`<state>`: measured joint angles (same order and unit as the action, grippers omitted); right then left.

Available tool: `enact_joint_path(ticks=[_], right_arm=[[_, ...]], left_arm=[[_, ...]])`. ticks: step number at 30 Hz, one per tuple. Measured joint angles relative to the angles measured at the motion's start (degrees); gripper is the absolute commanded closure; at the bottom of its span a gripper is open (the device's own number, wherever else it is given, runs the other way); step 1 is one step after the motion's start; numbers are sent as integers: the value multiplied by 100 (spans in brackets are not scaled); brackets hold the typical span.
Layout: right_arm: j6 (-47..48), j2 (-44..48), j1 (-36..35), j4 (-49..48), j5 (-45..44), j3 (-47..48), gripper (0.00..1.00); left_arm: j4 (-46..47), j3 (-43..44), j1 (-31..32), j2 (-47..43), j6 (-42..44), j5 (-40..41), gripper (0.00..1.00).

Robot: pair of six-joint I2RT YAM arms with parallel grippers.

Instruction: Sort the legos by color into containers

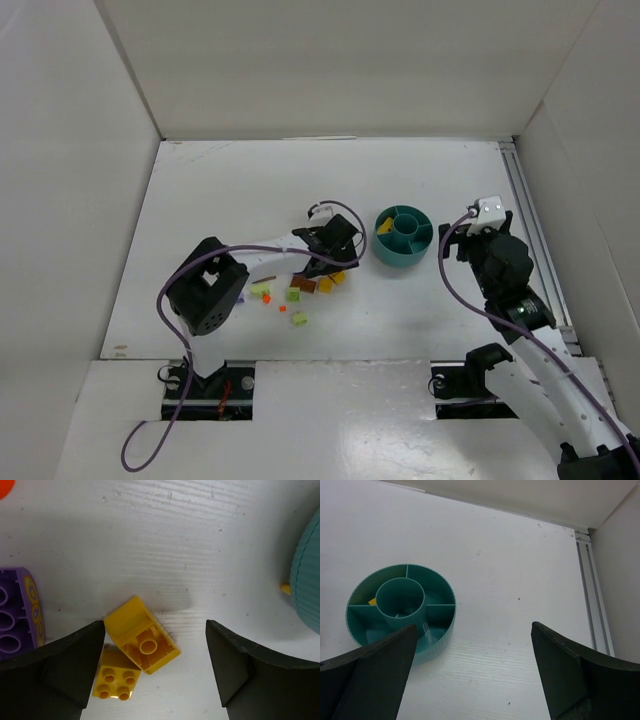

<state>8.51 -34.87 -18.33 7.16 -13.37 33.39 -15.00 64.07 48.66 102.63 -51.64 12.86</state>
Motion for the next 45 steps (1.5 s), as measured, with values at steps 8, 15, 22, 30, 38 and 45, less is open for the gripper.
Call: enact_joint_path(ticks=[8,15,22,30,38,45], right_arm=[[-59,15,0,83,-170,-37,1],[-85,188,0,192,-315,-39,1],[-107,361,0,323,-367,-39,1],[87,765,0,431,-195,-63,1],[210,1410,0,619,-131,-243,1],[223,1508,0,754,-181,-328,1]], left_arm=[[-118,286,2,256,-190,170,40],[-407,415,208,354,-271,507,59],[-586,485,350,361,-302,743,75],[-31,516,389,-22,190,1329,75],[2151,546,389,-605,1963,1449,75],[3053,1034,192,-79,2422,1113,75]])
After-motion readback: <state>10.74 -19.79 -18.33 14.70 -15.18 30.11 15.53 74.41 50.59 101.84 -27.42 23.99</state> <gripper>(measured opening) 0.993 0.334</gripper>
